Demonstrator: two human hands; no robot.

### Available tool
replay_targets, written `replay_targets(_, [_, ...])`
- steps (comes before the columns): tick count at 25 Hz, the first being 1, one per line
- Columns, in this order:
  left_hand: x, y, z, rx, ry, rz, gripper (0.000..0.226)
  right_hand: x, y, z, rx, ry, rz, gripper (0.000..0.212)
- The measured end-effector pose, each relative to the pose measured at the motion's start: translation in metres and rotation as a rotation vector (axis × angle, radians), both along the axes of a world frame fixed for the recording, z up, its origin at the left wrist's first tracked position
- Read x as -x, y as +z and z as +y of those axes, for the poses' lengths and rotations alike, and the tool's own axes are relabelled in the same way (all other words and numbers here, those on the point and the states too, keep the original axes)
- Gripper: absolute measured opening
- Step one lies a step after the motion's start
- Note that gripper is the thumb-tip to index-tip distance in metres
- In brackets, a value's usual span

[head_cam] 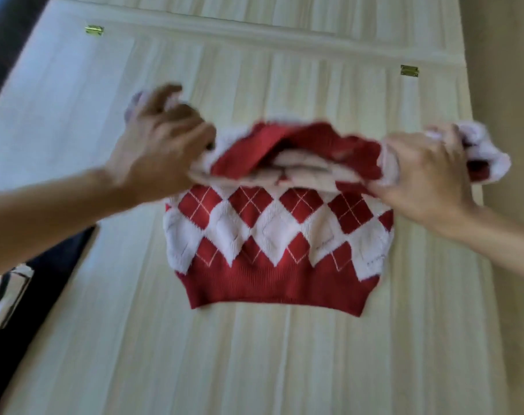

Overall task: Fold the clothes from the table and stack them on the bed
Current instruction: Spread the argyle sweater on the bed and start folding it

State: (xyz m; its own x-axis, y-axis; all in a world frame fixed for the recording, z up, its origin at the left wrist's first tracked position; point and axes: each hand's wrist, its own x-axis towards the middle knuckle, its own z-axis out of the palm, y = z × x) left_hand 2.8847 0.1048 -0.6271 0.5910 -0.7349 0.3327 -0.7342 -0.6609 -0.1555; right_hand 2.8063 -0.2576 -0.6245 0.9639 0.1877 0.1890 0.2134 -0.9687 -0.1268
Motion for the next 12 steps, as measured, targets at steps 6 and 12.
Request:
replay_targets(6, [0.137,-0.087,0.049,-0.302,0.111,0.617,0.063,0.137,-0.065,0.016,0.207,0.099,0.829,0.076])
replay_targets(12, [0.112,-0.14,0.012,0.357,0.979,0.92,0.097,0.093,-0.12,-0.01,-0.28,-0.559,0.461,0.097])
